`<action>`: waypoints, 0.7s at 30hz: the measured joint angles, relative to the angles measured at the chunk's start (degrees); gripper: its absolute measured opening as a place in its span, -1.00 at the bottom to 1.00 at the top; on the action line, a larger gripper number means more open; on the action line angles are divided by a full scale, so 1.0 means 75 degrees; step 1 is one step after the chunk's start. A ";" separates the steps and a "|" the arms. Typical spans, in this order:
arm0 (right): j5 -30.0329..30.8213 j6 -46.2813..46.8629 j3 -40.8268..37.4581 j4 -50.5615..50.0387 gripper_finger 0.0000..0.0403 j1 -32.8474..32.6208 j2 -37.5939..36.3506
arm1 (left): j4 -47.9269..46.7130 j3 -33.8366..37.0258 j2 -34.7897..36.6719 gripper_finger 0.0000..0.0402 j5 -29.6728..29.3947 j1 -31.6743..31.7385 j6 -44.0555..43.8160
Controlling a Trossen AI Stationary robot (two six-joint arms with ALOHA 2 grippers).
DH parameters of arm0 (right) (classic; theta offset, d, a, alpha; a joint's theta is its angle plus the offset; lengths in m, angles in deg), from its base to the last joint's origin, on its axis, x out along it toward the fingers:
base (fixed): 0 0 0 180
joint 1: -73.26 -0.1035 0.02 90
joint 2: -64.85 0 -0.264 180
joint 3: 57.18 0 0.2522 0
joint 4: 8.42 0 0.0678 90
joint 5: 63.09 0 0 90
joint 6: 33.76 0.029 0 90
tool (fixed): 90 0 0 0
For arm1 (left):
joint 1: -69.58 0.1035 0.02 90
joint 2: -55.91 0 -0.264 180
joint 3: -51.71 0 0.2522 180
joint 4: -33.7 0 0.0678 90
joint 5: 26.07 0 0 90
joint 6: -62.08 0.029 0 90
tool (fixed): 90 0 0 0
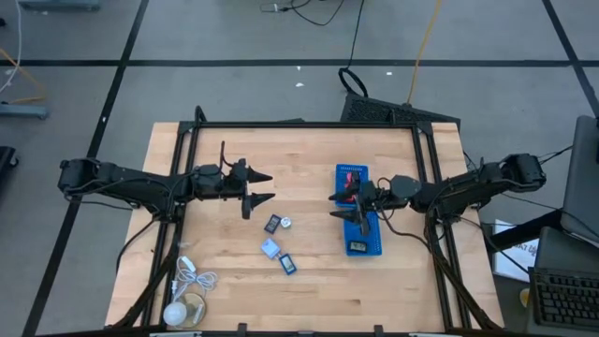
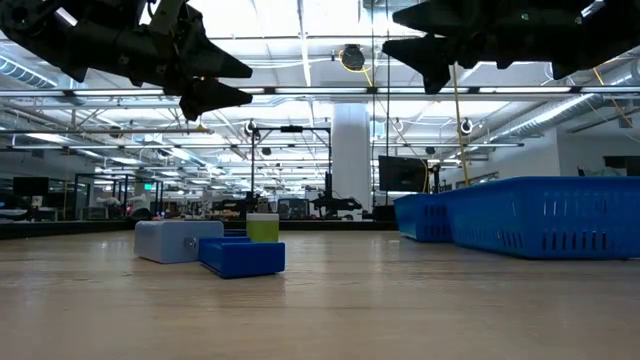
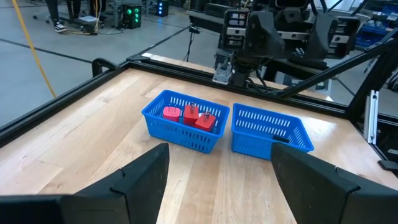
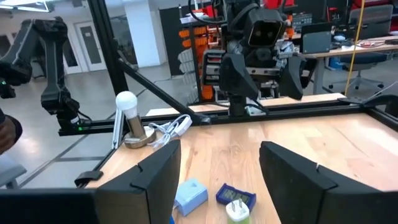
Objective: Pick & Place Office items
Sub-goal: Put the top blue digital timer into the bottom blue bin
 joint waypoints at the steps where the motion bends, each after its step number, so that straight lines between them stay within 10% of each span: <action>1: 0.0000 0.0001 -0.0024 -0.0004 0.02 0.0000 0.0000 | 0.0000 0.0000 -0.0002 0.42 0.0001 0.0001 0.0000; 21: 0.0003 -0.0054 -0.0356 0.0290 -0.01 0.0003 0.0000 | 0.0037 0.0000 -0.0003 0.43 0.0000 0.0001 -0.0558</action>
